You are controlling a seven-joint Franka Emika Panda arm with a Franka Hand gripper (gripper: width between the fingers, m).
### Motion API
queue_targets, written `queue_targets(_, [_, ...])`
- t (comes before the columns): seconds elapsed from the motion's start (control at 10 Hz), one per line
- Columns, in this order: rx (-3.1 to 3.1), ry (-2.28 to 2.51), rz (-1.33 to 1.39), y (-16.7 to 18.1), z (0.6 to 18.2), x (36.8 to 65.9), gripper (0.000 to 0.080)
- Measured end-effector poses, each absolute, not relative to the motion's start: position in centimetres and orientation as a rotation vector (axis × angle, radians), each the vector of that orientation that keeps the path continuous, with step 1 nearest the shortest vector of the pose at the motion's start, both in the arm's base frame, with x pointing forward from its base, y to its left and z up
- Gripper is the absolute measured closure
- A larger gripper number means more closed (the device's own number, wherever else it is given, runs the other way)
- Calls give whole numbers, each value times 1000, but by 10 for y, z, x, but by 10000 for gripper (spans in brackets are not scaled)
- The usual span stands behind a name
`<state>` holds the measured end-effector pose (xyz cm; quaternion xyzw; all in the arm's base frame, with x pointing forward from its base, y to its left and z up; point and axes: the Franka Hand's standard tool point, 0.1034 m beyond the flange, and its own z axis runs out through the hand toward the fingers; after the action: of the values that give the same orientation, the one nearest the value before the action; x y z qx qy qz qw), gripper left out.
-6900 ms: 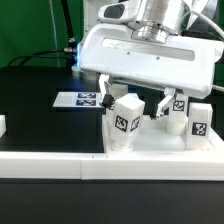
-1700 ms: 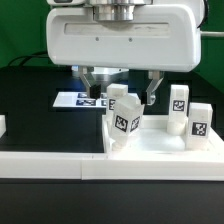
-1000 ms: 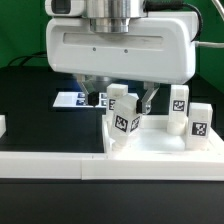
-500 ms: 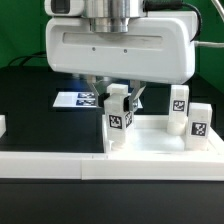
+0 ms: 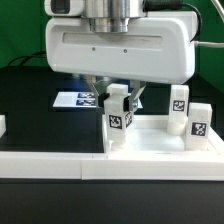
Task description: Assemble square table
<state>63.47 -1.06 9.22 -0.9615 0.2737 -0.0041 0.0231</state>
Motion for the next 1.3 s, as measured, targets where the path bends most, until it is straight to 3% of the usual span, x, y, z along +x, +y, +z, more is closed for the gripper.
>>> queue_targets(0.3, [-2932, 995, -10, -9, 92, 635, 508])
queue_targets(1.3, [-2079, 2372, -110, -6, 90, 624, 508])
